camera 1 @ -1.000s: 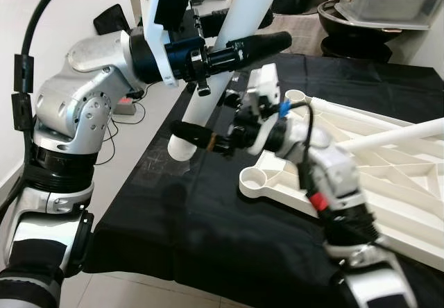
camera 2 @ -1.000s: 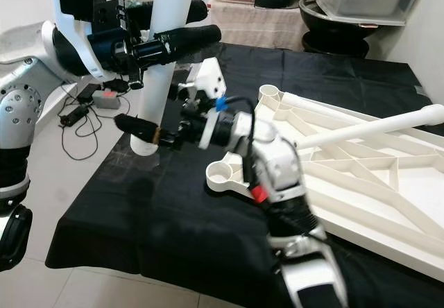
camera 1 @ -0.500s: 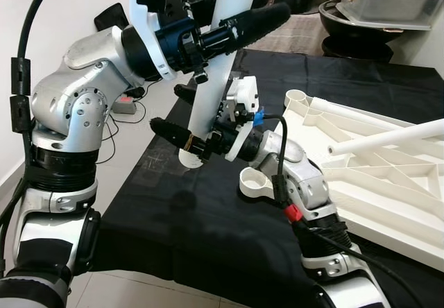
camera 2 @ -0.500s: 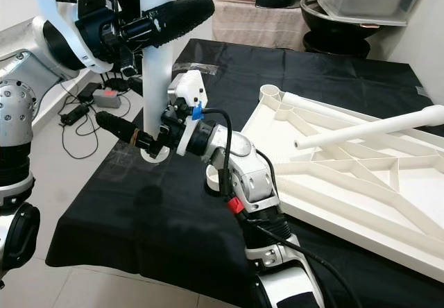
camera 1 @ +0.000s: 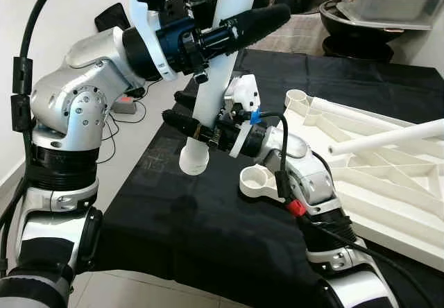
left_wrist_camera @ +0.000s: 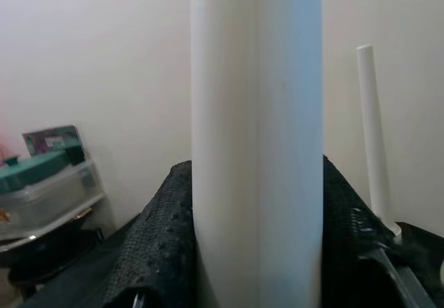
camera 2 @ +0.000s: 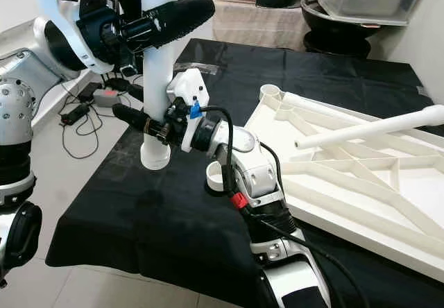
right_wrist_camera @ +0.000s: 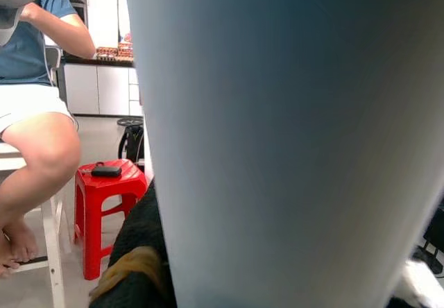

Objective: Building children table

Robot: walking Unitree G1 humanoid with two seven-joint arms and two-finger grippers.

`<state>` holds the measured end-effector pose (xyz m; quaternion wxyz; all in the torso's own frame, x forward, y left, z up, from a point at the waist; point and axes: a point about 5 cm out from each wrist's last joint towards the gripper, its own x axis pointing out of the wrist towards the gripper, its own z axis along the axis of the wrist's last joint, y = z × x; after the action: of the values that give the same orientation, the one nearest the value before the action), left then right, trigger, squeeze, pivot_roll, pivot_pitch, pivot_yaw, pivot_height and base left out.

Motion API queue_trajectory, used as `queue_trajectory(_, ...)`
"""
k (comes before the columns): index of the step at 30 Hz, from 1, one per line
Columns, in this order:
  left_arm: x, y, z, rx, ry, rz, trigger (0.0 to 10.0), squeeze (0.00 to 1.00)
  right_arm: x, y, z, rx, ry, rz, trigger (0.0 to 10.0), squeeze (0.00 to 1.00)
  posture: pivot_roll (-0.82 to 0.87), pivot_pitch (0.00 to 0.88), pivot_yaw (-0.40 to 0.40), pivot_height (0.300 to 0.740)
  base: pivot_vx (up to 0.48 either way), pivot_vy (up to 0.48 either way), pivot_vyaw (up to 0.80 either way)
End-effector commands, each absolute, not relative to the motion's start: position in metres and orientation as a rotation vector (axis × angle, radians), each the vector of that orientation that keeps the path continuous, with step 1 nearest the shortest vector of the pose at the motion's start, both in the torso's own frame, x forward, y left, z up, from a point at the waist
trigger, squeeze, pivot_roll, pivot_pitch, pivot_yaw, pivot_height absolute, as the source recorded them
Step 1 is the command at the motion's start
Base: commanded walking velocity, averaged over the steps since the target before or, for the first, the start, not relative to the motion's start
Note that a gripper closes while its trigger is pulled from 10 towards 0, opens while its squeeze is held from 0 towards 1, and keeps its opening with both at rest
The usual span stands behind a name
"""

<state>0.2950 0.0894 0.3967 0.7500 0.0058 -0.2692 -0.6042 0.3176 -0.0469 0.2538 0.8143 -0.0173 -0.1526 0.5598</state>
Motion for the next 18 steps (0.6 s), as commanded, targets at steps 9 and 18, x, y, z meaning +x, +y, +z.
queue_trajectory(9, 0.271, 0.066, 0.453, -0.015, -0.707, -1.349, 10.0, 1.0, 0.307, -0.021, 0.244, -0.115, -0.248, 1.311, 0.0, 0.0, -0.02, 0.026, 0.001, 0.74, 0.0, 0.0, 0.0)
queue_trajectory(18, 0.273, 0.125, 0.469, -0.13, -0.69, -1.169, 10.0, 1.0, 0.331, -0.044, 0.245, -0.123, -0.224, 1.105, 0.0, 0.0, -0.03, 0.055, 0.002, 0.74, 0.0, 0.0, 0.0)
